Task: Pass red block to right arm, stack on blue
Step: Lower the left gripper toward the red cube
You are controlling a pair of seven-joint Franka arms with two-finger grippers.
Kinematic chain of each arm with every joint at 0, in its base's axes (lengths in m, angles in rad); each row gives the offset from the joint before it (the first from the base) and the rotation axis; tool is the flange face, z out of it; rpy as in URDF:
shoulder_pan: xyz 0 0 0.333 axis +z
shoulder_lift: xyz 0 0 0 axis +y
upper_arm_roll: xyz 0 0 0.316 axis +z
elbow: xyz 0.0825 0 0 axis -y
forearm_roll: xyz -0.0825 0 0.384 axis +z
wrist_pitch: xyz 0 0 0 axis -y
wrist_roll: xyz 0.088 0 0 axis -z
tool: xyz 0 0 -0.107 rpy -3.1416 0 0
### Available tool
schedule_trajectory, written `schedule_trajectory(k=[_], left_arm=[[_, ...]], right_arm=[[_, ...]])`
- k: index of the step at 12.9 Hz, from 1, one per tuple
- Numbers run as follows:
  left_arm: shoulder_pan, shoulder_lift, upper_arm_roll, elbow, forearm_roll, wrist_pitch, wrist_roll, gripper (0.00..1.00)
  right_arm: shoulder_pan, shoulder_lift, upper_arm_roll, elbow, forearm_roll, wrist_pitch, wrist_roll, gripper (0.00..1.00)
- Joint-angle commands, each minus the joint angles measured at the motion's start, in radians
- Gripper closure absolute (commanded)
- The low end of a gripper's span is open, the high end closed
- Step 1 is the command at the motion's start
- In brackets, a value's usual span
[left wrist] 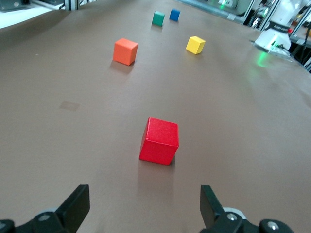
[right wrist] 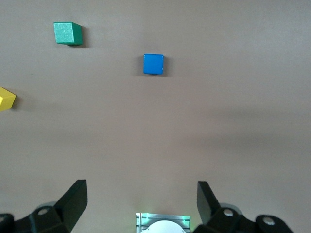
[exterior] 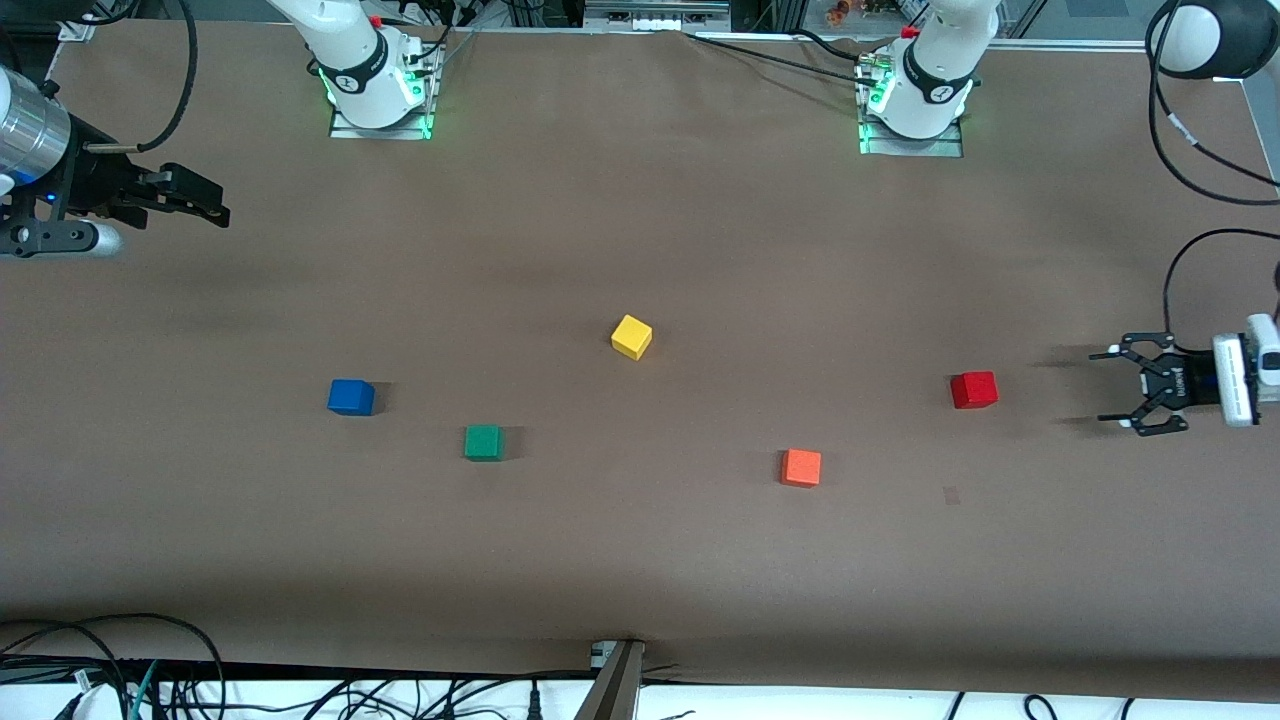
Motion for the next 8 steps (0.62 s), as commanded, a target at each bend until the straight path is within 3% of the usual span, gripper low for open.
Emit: schedule_trajectory(k=[1,8], left_arm=[[0.012,0.073,-0.008,0.028,-0.067,-0.046,0.098,0.00],[-0.045,0.185,-0.021,0.025,-0.176,-0.094,0.258,0.00]], right_arm=[[-0.005,-0.001,-0.001,0.014,0.016,-0.017,-0.008,0.00],[-0.005,-0.001,-0.001,0.014,0.016,-0.017,-0.008,0.00]])
